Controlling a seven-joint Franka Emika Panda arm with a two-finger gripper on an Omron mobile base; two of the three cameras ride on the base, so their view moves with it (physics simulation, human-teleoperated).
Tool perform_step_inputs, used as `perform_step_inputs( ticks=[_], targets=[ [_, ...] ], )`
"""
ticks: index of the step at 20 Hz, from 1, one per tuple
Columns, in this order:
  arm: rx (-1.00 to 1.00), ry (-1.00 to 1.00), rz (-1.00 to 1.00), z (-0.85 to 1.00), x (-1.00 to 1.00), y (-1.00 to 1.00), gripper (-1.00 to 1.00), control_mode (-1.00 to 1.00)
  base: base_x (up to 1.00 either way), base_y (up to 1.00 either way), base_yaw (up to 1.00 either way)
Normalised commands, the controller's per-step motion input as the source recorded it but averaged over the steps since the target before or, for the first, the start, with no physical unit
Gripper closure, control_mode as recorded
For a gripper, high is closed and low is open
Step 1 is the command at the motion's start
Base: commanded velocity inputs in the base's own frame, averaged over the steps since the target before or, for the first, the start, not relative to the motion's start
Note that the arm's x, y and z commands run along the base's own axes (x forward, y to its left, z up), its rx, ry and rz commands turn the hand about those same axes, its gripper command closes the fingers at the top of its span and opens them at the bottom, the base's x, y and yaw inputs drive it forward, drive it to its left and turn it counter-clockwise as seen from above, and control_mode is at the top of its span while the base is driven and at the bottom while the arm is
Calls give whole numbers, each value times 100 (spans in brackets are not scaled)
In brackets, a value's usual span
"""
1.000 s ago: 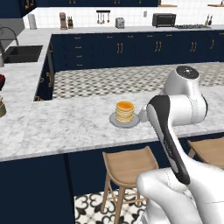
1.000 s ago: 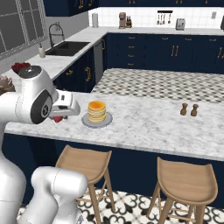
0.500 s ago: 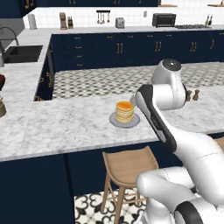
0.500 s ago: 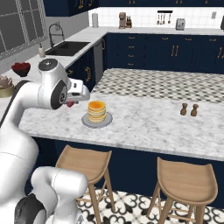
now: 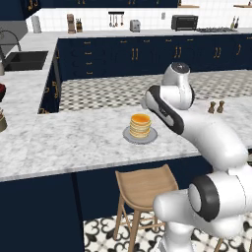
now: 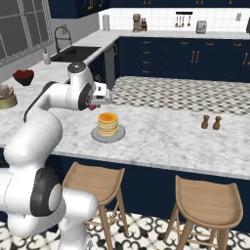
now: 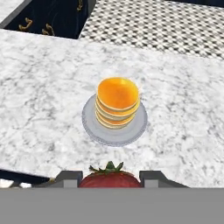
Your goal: Take the strawberry from the fridge and place it on top of the pancake, located on the dining counter.
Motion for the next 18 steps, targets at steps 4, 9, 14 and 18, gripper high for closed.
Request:
perform_step_inputs(
  ticks=[4, 9, 14, 18],
  targets=[
    [2, 6, 0, -41, 100, 2, 100, -100, 0, 0, 0],
    [0, 4, 0, -52, 94, 9, 100, -100, 0, 0, 0],
    [0, 8, 0, -65, 88, 2, 100, -100, 0, 0, 0],
    [-1, 16, 0, -63, 66, 0, 100, -100, 0, 0, 0]
  ],
)
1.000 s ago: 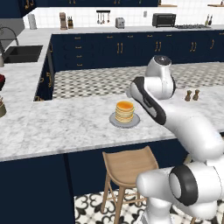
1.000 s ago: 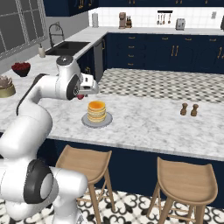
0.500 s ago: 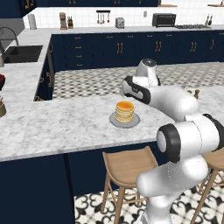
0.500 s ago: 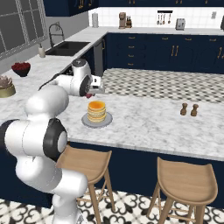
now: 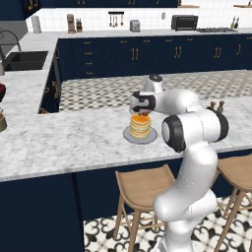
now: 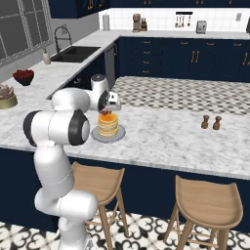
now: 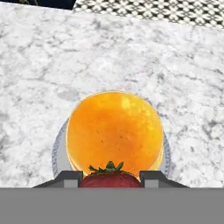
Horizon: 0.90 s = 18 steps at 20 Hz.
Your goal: Take the strawberry from the fridge and place it on top of the pancake, located on the dining counter.
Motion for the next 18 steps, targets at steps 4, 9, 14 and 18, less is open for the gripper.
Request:
perform_step_inputs(
  ticks=[4, 9, 14, 18],
  targets=[
    [-4, 15, 0, -41, 59, 0, 100, -100, 0, 0, 0],
    [-1, 12, 1, -19, 27, 0, 100, -100, 0, 0, 0],
    [0, 4, 0, -22, 0, 0, 100, -100, 0, 0, 0],
    [0, 2, 0, -20, 0, 0, 100, -100, 0, 0, 0]
  ],
)
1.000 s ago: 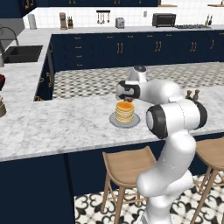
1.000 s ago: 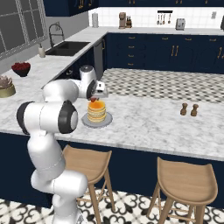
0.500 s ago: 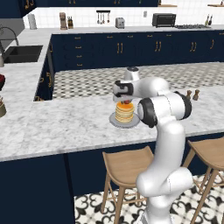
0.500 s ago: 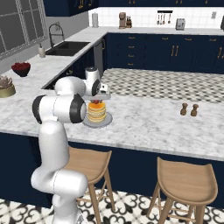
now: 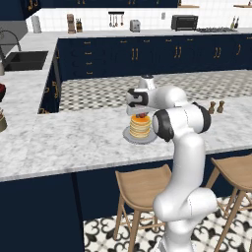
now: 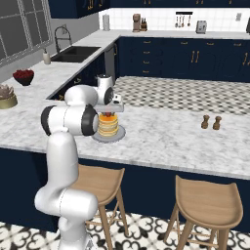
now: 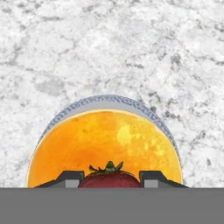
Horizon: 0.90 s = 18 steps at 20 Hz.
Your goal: Take the strawberry from the fridge and place it on top of the pancake, located on the dining counter.
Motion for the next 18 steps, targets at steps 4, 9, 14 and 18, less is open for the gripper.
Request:
perform_step_inputs(
  ticks=[4, 9, 14, 18],
  targets=[
    [0, 4, 0, -24, 0, 0, 100, -100, 0, 0, 0],
    [0, 2, 0, -18, 0, 0, -100, -100, 0, 0, 0],
    [0, 0, 0, 0, 0, 0, -100, -100, 0, 0, 0],
    [0, 0, 0, 14, 0, 0, -100, -100, 0, 0, 0]
  ],
)
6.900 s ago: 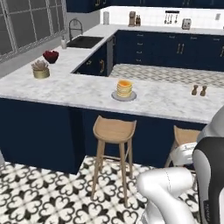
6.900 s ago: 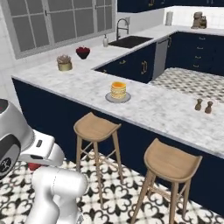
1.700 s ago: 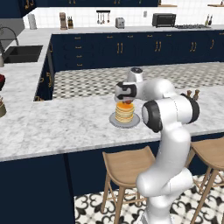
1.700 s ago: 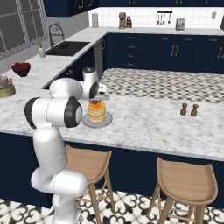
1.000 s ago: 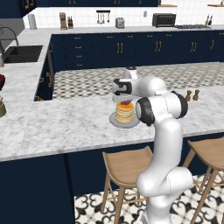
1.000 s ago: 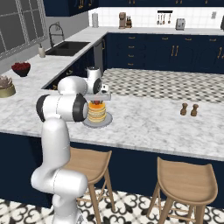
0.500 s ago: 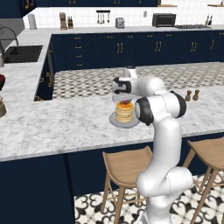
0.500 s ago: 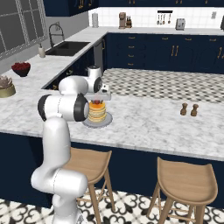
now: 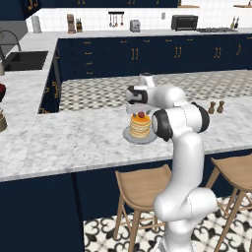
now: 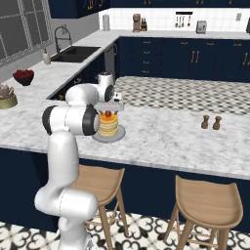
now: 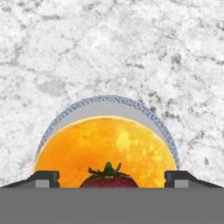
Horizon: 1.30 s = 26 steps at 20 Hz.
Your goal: Take the strawberry from the fridge and place it on top of the pancake, located on the dining counter.
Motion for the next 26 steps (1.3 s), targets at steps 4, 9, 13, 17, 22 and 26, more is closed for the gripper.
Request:
perform_step_inputs(
  ticks=[4, 9, 13, 17, 22, 26],
  targets=[
    [0, 1, 0, 54, 0, 0, -100, -100, 0, 0, 0],
    [0, 0, 0, 77, -38, 0, -100, -100, 0, 0, 0],
    [0, 2, 0, 24, -97, 0, -100, -100, 0, 0, 0],
    [0, 0, 0, 3, -100, 3, -100, -100, 0, 0, 0],
    [0, 0, 1, 8, -100, 13, -100, -100, 0, 0, 0],
    [-1, 0, 6, 1, -100, 29, -100, -100, 0, 0, 0]
  ],
)
